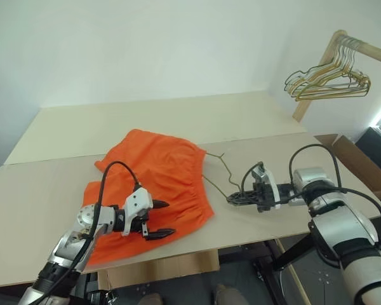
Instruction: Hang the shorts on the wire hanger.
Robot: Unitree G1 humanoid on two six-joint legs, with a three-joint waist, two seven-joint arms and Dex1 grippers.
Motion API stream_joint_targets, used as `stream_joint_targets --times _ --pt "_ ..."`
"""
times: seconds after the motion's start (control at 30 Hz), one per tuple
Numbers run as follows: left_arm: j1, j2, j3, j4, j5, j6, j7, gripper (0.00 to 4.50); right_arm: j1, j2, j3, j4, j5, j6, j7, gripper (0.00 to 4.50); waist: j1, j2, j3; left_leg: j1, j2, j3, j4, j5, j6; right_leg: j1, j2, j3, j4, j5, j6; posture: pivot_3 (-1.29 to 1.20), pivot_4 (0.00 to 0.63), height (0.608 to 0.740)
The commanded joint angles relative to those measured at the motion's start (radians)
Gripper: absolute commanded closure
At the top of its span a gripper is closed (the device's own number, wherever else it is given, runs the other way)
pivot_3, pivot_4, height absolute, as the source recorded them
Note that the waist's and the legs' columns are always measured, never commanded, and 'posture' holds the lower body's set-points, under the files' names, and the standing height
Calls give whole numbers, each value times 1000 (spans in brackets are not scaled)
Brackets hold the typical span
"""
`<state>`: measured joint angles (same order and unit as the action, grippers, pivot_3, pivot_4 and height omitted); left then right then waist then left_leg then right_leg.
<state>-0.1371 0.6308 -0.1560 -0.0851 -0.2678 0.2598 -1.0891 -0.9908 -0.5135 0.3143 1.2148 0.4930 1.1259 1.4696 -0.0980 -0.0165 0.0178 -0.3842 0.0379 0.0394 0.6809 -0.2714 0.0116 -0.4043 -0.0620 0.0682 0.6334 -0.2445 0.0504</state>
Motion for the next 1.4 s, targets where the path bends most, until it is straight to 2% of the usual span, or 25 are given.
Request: stream_joint_targets --times 0.03,0.2,0.43,0.53,0.7,0.87,0.97,1.03,1.2,1.4 --pt "-8 -3 19 -16 -2 -24 15 29 -16 3 -174 13 25 -30 -129 4500 0 0 0 0 0 0 0 0 0 0 0 0 0 0 0 -38 0 740" --pt "-35 -12 20 -10 -11 -20 18 29 76 26 -282 -145 10 -93 -209 4500 2 0 0 0 0 0 0 0 0 0 0 0 -1 0 0 -55 0 740" --pt "-147 -48 42 -7 -77 15 -5 29 277 44 -291 -545 -61 -316 -335 4500 -1 1 0 0 0 0 0 0 0 1 0 0 0 0 0 -86 0 740" --pt "-241 -60 66 6 -118 29 -20 29 344 40 -281 -657 -111 -459 -365 4500 -3 1 0 -1 0 0 0 0 0 0 0 0 -1 0 0 -88 0 740" --pt "-569 -45 149 164 -205 56 -92 29 386 -1 -215 -736 -220 -670 -342 4500 -5 0 0 -1 -1 -1 1 0 0 1 0 -1 0 0 0 -86 0 740" --pt "-862 -7 111 496 -112 -70 -256 29 365 -29 -181 -747 -273 -739 -320 4500 -30 1 0 1 -2 -1 0 0 0 2 0 0 -3 0 1 -79 0 740" --pt "-1055 10 11 813 30 -254 -447 29 338 -43 -152 -741 -317 -765 -311 4500 -38 1 0 1 -2 -1 0 1 -1 2 0 0 -2 0 1 -82 0 740" --pt "-1155 8 -51 993 104 -349 -513 29 330 -50 -135 -747 -338 -779 -303 4500 -44 1 0 1 -3 -1 0 1 -2 2 0 0 -2 0 1 -87 0 740" --pt "-1301 -38 -138 1272 260 -534 -509 29 330 -58 -122 -789 -348 -776 -279 4500 -55 1 0 -2 -3 -2 0 1 0 1 1 0 -4 -1 1 -101 0 740" --pt "-1340 -97 -178 1382 410 -609 -452 29 339 -49 -121 -846 -365 -760 -319 4500 -56 0 1 -3 -3 -3 0 0 0 -1 0 1 -2 -1 2 -125 0 740"
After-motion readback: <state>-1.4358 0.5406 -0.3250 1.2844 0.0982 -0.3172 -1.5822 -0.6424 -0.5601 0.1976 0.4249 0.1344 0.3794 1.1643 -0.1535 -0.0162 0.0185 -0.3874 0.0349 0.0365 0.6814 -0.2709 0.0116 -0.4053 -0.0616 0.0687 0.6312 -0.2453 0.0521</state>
